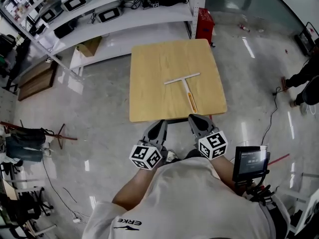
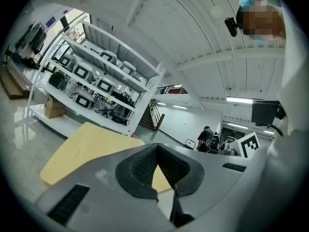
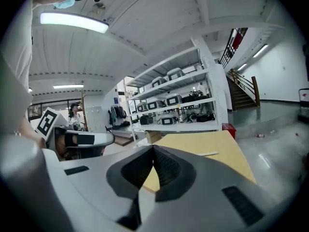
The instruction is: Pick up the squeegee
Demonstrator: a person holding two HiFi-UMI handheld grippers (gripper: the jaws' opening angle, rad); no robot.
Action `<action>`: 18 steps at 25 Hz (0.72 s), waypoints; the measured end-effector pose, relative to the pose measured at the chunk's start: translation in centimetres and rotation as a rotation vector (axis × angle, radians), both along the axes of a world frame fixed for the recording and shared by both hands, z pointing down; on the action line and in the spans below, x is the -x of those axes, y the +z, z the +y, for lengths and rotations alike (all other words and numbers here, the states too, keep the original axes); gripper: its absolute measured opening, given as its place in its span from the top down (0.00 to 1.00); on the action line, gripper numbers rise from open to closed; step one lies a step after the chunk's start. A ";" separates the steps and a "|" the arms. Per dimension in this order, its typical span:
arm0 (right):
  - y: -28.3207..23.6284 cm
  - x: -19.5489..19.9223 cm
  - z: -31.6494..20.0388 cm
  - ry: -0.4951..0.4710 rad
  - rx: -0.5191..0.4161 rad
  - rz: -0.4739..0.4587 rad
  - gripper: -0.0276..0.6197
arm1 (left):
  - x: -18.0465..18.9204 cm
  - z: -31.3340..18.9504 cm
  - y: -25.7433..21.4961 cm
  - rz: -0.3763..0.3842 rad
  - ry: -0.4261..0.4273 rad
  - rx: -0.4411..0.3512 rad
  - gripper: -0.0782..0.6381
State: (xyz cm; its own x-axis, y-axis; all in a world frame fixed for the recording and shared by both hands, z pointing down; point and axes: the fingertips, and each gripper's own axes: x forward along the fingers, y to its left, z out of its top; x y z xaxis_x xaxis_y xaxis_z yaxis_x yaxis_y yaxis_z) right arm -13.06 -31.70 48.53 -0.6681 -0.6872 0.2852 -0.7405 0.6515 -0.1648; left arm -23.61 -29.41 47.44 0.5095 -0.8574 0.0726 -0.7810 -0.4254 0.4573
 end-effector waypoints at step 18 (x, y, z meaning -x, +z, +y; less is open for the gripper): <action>9.1 -4.1 -12.8 0.109 0.164 0.218 0.95 | -0.9 -12.1 7.3 -0.054 0.031 0.177 0.89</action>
